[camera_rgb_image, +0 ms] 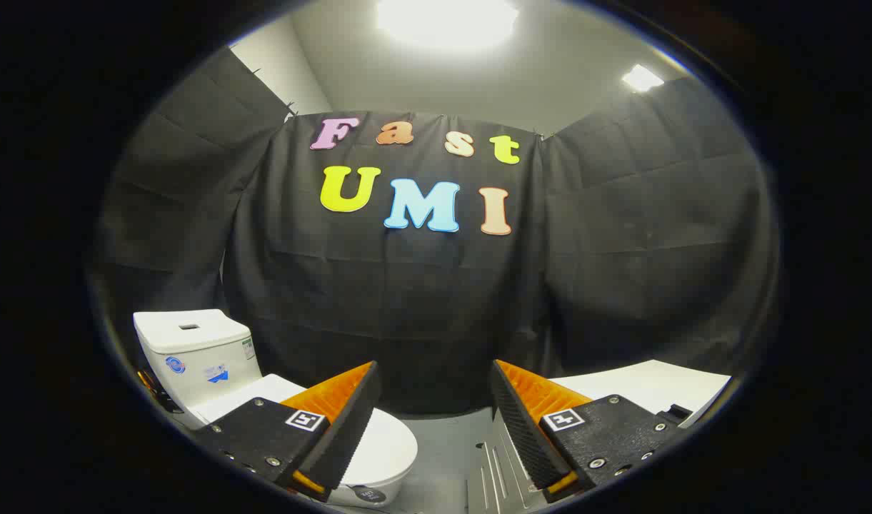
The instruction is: Open the toilet lid.
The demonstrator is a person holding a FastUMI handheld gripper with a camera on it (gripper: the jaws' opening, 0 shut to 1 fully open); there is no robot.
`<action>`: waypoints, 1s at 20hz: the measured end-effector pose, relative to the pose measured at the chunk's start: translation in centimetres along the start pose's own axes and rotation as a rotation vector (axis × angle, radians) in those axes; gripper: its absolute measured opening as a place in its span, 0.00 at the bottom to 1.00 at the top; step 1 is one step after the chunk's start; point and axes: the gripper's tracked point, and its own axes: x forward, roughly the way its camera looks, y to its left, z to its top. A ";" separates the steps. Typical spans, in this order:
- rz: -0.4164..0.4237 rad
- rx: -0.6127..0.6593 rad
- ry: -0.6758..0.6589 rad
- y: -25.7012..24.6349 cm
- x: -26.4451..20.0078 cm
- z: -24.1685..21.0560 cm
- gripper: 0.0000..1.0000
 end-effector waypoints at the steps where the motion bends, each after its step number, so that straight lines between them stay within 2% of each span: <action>1: -0.004 0.006 -0.003 -0.1 -0.1 0.0 0.95; 9: -0.039 0.037 -0.022 -1.3 -0.2 0.1 0.95; 20: -0.043 0.034 -0.024 -1.4 -0.2 0.1 0.95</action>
